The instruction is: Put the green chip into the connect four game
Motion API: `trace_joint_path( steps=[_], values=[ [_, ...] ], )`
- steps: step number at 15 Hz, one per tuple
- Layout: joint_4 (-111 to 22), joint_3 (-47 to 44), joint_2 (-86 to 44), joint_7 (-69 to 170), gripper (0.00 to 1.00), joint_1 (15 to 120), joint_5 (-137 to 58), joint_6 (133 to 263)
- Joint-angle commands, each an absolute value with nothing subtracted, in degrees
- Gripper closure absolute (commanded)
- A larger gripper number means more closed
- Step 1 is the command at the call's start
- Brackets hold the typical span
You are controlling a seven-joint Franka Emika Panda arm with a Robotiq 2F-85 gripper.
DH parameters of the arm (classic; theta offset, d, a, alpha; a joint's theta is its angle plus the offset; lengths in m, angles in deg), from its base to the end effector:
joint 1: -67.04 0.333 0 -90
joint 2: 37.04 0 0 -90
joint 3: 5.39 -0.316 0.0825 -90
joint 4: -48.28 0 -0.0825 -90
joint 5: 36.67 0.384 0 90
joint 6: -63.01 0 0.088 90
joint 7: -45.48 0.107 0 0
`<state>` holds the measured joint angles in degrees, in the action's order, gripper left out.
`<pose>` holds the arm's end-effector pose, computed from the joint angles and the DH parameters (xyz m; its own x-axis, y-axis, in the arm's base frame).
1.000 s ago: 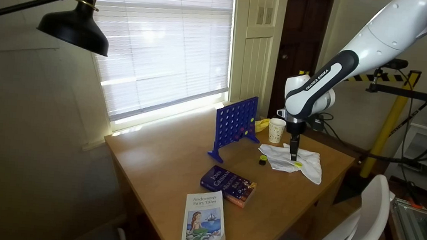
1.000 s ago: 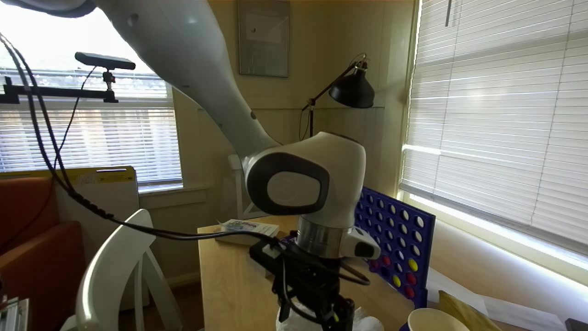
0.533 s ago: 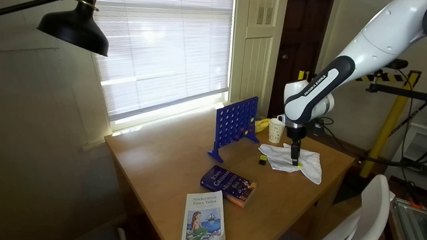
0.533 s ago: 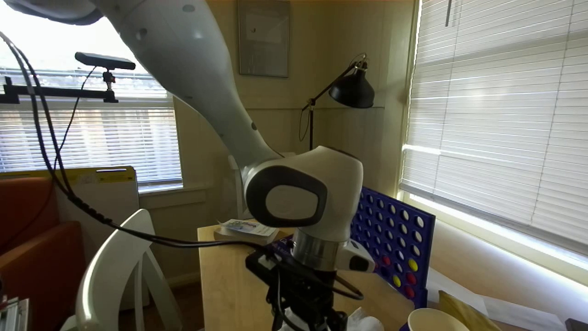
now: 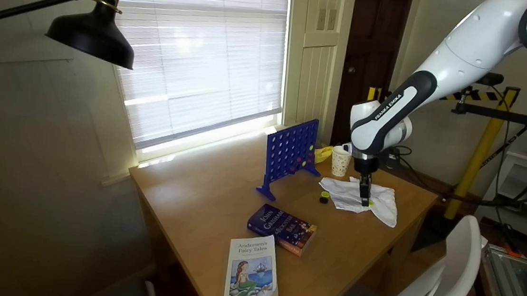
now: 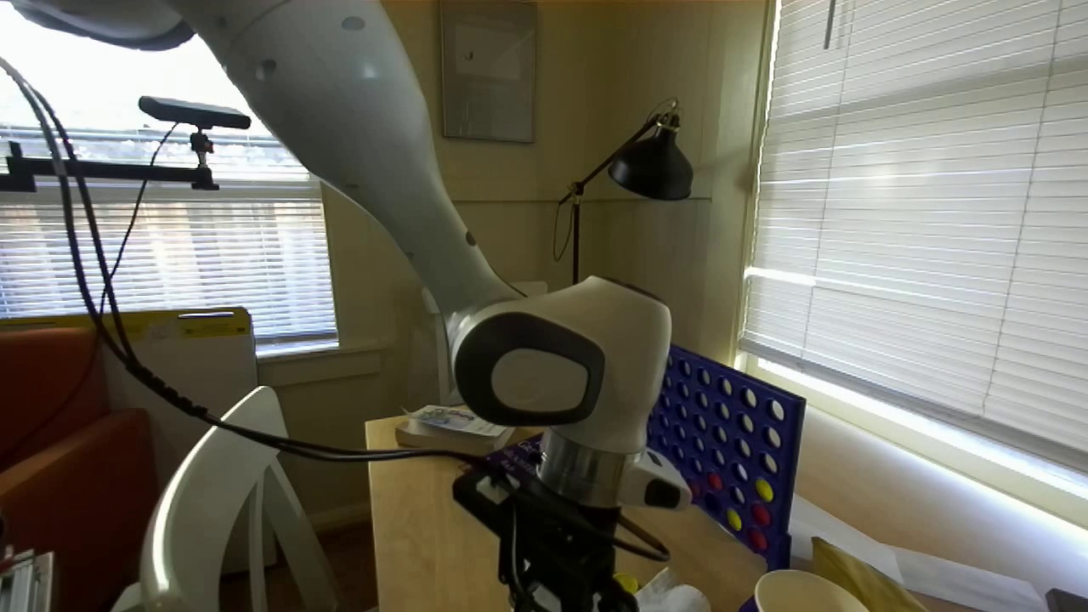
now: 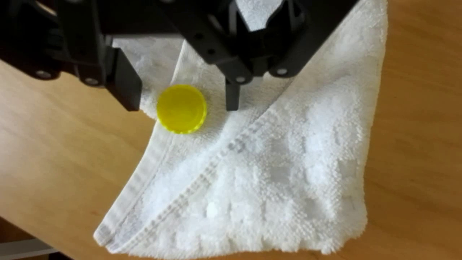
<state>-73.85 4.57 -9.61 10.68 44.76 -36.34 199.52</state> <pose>0.4614 -0.2943 0.1660 0.9731 0.0561 -0.2234 0.0433 -0.9971 -0.0618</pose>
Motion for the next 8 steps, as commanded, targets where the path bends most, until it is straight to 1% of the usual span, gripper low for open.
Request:
trace_joint_path(
  steps=[1, 2, 5, 6, 7, 8],
  values=[
    [-73.5, 4.7, -9.1, 12.4, 0.40, 44.9, -38.3, 198.9],
    [-73.4, 4.8, -9.1, 12.4, 0.39, 44.9, -38.3, 198.9],
    [-73.3, 4.8, -8.8, 12.6, 0.44, 44.9, -38.7, 198.7],
    [-73.3, 4.9, -8.6, 12.7, 0.50, 45.0, -38.9, 198.6],
    [-73.3, 4.9, -8.6, 12.7, 0.53, 45.0, -39.1, 198.6],
    [-73.4, 4.8, -8.6, 12.7, 0.70, 45.0, -39.2, 198.7]
  ],
)
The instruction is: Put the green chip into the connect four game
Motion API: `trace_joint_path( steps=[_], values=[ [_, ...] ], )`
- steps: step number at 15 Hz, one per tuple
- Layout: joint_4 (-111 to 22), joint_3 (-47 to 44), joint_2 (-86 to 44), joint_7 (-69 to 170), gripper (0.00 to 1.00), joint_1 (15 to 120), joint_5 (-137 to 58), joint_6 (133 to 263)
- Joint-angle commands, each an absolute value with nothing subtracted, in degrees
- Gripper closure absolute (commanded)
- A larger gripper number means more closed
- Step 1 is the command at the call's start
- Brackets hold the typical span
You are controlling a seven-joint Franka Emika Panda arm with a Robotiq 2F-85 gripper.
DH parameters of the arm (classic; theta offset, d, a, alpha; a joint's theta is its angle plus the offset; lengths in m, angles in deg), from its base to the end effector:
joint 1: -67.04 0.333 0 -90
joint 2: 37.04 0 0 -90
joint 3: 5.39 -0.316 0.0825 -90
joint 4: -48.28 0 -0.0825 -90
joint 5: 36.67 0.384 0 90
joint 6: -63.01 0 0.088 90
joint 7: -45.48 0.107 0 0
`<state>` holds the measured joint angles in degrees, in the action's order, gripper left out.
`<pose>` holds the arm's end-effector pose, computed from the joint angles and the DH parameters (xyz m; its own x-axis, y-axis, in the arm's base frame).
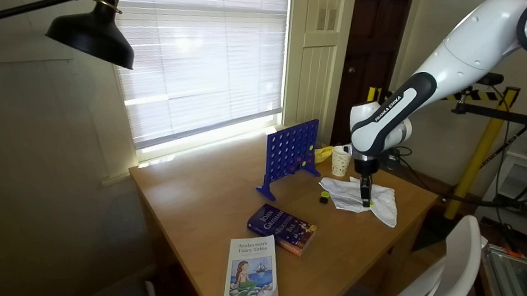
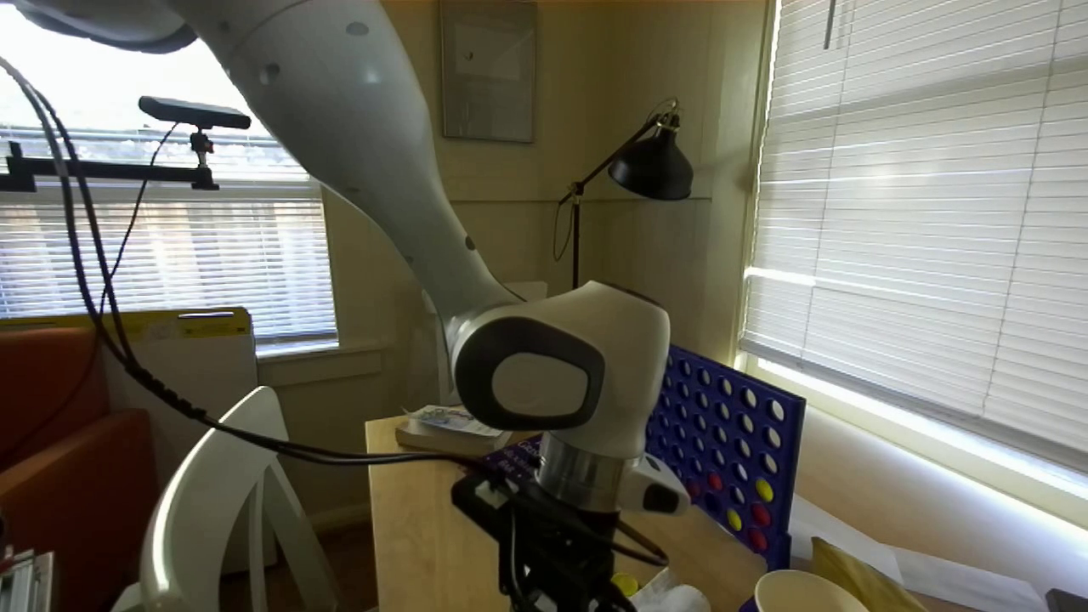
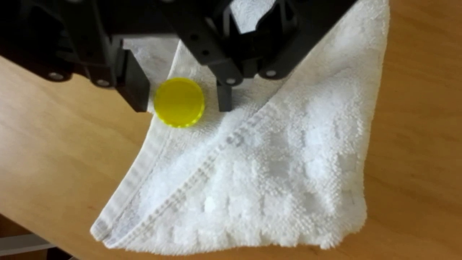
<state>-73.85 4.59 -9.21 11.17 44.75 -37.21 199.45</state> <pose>0.4599 -0.2941 0.1622 0.9699 0.0590 -0.2362 0.0466 -0.9973 -0.0575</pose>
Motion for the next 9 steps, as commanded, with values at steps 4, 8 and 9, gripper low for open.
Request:
trace_joint_path(
  steps=[4, 8, 9],
  values=[
    [-75.7, 4.4, -11.4, 11.6, 0.89, 44.7, -39.3, 200.3],
    [-83.4, 1.2, -21.7, 5.5, 0.89, 41.9, -32.4, 207.7],
    [-85.1, 0.6, -24.1, 5.1, 0.89, 41.9, -29.9, 209.2]
  ],
)
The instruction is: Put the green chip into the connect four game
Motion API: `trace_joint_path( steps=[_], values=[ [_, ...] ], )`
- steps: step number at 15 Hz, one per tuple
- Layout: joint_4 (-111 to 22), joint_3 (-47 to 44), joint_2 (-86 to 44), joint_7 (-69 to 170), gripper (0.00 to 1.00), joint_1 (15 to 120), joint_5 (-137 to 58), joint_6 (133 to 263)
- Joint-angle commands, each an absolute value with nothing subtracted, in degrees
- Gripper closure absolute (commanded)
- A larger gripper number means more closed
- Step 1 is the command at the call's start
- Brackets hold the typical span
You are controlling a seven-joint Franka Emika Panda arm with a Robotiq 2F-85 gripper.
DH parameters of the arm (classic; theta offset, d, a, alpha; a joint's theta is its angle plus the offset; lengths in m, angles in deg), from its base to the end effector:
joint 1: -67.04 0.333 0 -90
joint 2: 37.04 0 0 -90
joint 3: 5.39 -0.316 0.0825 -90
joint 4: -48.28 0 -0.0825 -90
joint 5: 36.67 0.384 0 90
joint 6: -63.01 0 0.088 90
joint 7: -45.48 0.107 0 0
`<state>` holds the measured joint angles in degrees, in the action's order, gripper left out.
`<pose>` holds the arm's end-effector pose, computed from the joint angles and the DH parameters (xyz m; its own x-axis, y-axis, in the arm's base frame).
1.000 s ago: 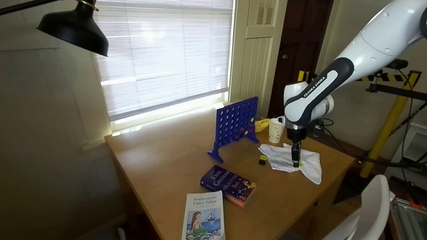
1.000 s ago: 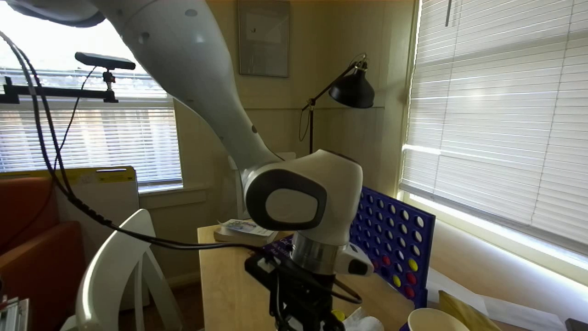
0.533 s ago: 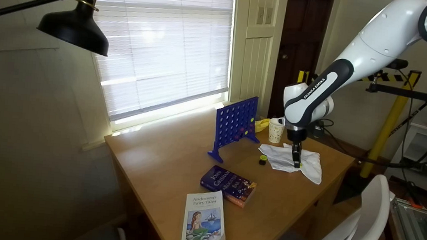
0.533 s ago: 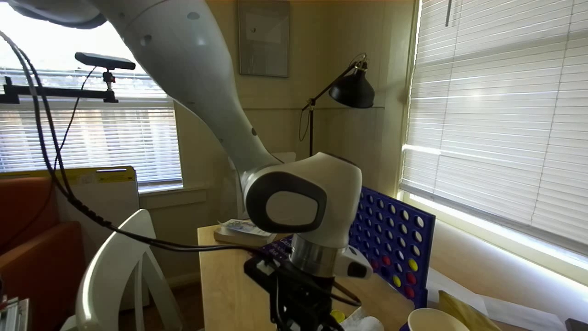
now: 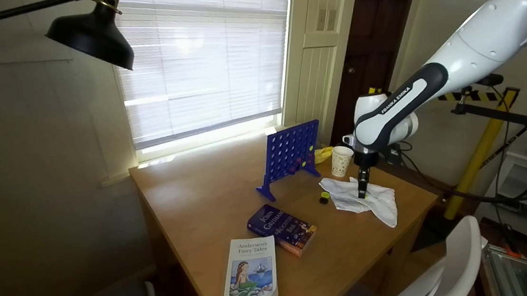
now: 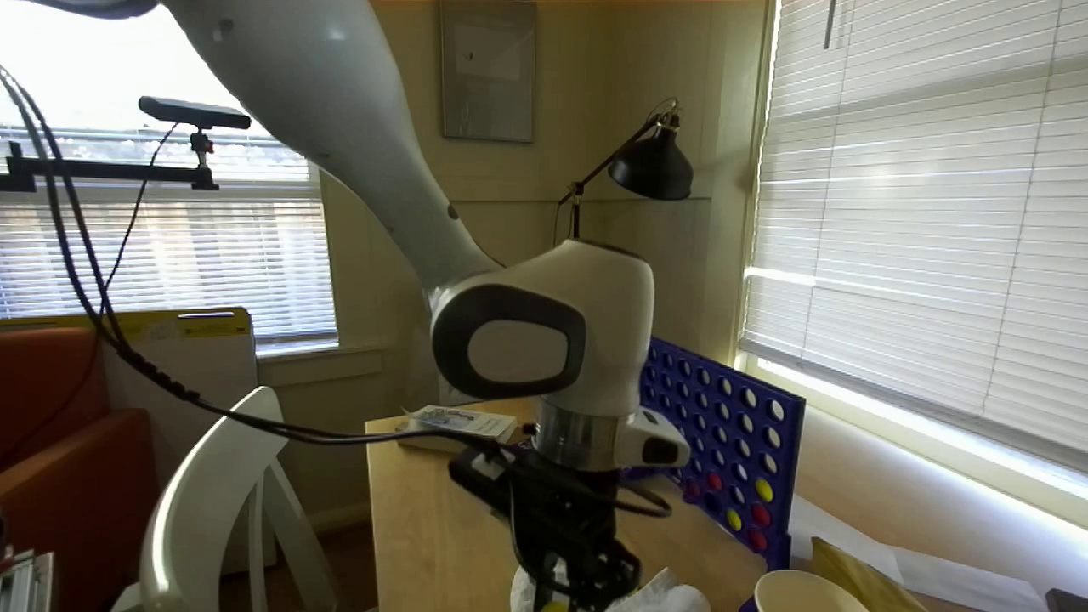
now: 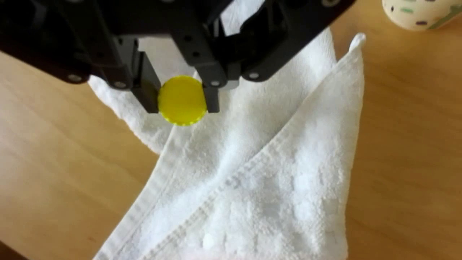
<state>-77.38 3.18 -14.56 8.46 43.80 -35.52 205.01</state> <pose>0.4635 -0.2895 0.1974 0.9905 0.0835 -0.1094 0.0813 -0.9964 -0.0245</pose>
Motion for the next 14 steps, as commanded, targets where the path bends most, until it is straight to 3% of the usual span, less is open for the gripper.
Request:
trace_joint_path(
  steps=[1, 8, 14],
  values=[
    [-86.1, -0.5, -26.2, 3.4, 0.89, 41.5, -26.3, 209.5],
    [-91.6, -4.4, -37.2, -9.9, 0.89, 44.5, -2.5, 223.5],
    [-85.7, -6.8, -39.5, -25.9, 0.89, 47.7, 25.0, 232.7]
  ],
)
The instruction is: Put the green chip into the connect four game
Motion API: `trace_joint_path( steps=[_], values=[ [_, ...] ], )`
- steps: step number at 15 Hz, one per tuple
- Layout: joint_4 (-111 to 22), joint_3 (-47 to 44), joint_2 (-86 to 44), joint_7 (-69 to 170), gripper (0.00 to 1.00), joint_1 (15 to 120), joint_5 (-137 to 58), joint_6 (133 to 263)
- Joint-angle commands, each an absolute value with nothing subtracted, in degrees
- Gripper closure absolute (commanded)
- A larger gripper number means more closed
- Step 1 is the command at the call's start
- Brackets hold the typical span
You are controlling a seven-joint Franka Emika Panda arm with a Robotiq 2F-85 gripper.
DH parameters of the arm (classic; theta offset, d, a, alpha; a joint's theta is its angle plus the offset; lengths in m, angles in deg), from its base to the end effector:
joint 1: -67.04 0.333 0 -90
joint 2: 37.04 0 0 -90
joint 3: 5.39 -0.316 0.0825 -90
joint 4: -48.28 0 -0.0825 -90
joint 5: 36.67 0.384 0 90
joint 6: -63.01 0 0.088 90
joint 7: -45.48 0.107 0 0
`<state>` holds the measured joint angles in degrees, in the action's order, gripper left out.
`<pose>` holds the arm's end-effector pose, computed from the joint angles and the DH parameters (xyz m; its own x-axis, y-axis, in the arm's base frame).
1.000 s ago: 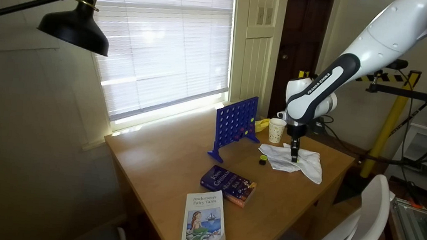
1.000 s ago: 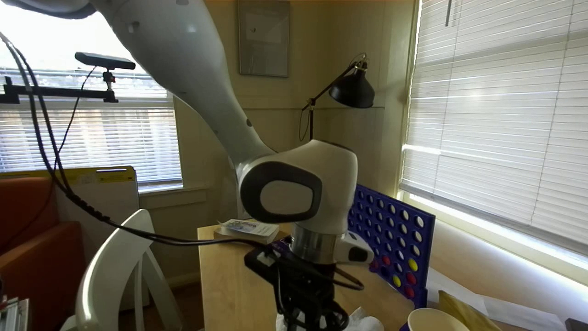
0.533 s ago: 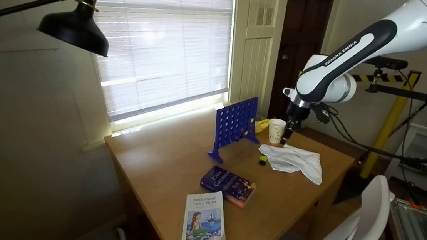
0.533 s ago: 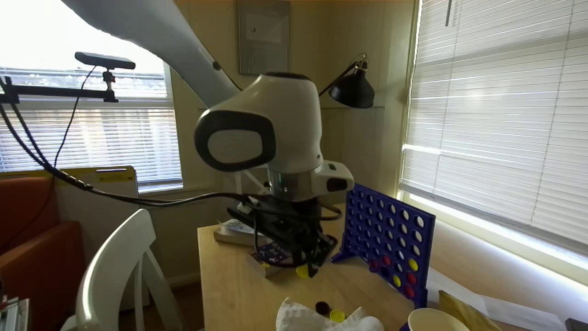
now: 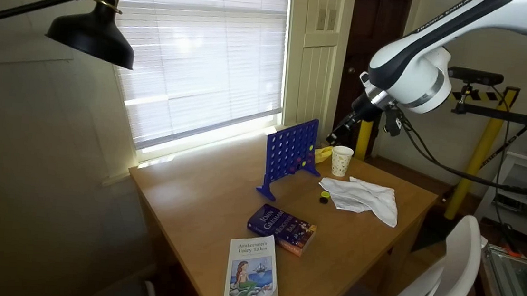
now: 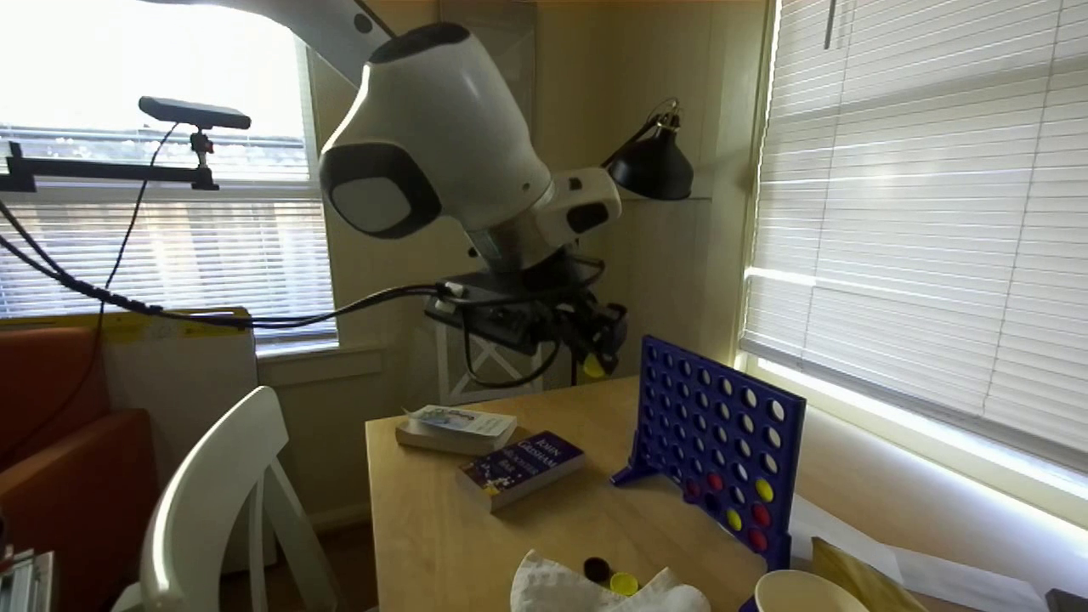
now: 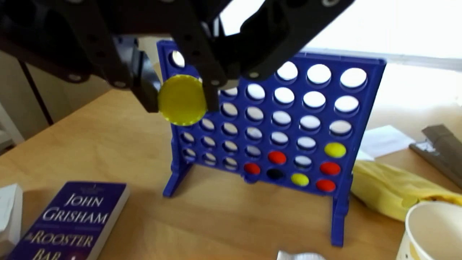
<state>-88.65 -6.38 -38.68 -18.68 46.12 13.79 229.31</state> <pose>0.4704 -0.2199 0.3746 0.7962 -0.0263 0.6045 -0.0361 -0.9993 0.0041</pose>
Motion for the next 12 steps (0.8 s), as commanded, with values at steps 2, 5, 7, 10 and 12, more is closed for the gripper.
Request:
trace_joint_path(
  steps=[2, 5, 7, 10, 12],
  values=[
    [-81.4, -6.7, -38.8, -31.5, 0.89, 49.0, 33.8, 234.6],
    [-72.8, -6.3, -36.2, -42.4, 0.89, 50.2, 46.9, 236.8],
    [-66.4, -6.0, -33.5, -50.0, 0.89, 49.7, 55.4, 237.8],
    [-58.3, -5.1, -27.3, -62.6, 0.89, 48.1, 68.4, 238.1],
    [-55.1, -3.3, -23.2, -71.2, 0.89, 47.4, 76.4, 237.4]
  ],
)
